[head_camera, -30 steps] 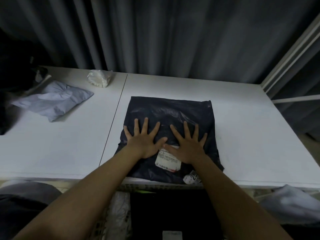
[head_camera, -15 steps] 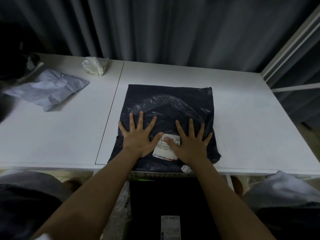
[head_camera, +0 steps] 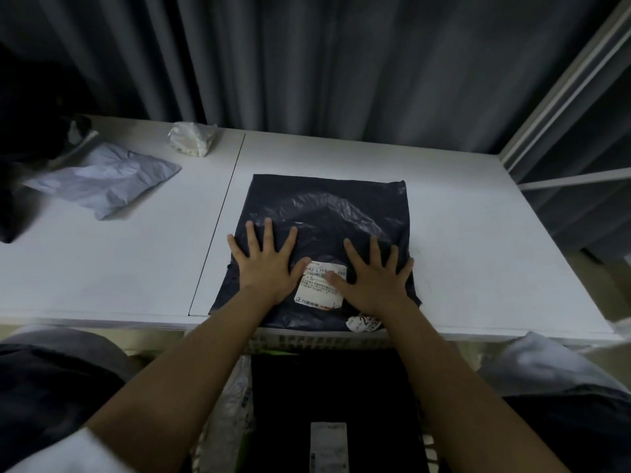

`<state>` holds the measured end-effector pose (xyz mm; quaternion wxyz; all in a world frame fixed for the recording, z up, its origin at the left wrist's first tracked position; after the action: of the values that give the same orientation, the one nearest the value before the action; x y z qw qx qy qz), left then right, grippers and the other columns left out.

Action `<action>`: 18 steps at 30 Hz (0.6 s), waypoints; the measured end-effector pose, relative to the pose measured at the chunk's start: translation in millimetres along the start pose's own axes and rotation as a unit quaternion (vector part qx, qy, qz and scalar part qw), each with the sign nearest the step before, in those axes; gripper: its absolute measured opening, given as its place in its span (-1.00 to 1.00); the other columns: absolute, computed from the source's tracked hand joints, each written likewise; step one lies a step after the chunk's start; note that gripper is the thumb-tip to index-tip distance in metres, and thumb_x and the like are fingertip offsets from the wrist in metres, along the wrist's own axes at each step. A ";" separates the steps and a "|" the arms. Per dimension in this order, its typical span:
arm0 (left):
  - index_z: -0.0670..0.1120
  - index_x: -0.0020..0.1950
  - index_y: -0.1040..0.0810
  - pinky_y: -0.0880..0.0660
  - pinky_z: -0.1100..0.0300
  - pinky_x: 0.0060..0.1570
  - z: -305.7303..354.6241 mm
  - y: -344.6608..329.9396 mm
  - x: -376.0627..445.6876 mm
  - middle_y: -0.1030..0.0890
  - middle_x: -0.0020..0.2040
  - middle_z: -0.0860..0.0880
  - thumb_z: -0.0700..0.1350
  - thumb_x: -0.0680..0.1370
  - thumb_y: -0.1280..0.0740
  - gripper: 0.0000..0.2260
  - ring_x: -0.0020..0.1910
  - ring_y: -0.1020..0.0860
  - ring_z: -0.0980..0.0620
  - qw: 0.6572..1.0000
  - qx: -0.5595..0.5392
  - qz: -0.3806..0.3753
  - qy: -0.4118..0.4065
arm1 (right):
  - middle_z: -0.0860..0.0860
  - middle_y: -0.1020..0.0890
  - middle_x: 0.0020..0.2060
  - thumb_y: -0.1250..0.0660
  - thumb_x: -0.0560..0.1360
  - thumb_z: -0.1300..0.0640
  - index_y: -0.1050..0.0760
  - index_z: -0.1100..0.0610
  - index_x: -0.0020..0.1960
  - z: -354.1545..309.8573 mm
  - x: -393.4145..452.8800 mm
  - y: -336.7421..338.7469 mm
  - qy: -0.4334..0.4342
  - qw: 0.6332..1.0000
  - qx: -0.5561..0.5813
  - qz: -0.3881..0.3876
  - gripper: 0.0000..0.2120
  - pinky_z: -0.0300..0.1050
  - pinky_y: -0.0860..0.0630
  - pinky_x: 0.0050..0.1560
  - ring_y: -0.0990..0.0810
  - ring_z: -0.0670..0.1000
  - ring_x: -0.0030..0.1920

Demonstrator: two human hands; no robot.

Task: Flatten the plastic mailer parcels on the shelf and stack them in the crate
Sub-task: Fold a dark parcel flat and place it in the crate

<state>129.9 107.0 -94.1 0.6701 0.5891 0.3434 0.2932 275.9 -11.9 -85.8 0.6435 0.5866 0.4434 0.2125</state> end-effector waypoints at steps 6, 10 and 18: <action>0.24 0.53 0.22 0.30 -0.26 0.42 -3.8 -14.3 -32.7 0.25 0.57 -0.05 0.38 0.53 0.17 -0.39 0.51 0.31 -0.22 0.999 -0.037 -0.029 -0.008 | 0.02 0.27 0.54 0.34 0.32 -0.55 0.32 -0.28 0.49 1.3 -38.2 -28.3 0.012 0.997 -0.005 0.080 -0.20 0.35 0.37 0.40 0.33 0.30 0.49; 0.24 0.54 0.19 0.30 -0.28 0.40 -4.1 -17.1 -36.9 0.23 0.57 -0.04 0.38 0.54 0.17 -0.40 0.52 0.29 -0.19 0.999 -0.042 -0.012 -0.007 | 0.02 0.19 0.56 0.37 0.31 -0.52 0.29 -0.29 0.50 2.7 -37.5 -34.2 -0.006 0.995 -0.004 0.102 -0.21 0.34 0.34 0.42 0.25 0.28 0.51; 0.20 0.55 0.20 0.22 -0.31 0.41 -2.2 -10.0 -41.2 0.18 0.58 -0.08 0.40 0.52 0.17 -0.36 0.53 0.21 -0.23 0.998 -0.020 -0.061 -0.009 | 0.02 0.10 0.56 0.35 0.26 -0.53 0.19 -0.27 0.52 3.5 -40.5 -28.9 0.001 0.997 0.002 0.071 -0.14 0.32 0.19 0.45 0.14 0.29 0.51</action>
<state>103.6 74.1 -99.4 0.7017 0.5556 0.3671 0.2534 250.7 -52.4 -100.3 0.6251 0.6178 0.4017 0.2574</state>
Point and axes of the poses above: each hand's wrist, its own x-axis towards the middle knuckle, its own y-axis out of the back of the hand, z = x × y, the point moved 5 cm from there along x, towards the middle knuckle
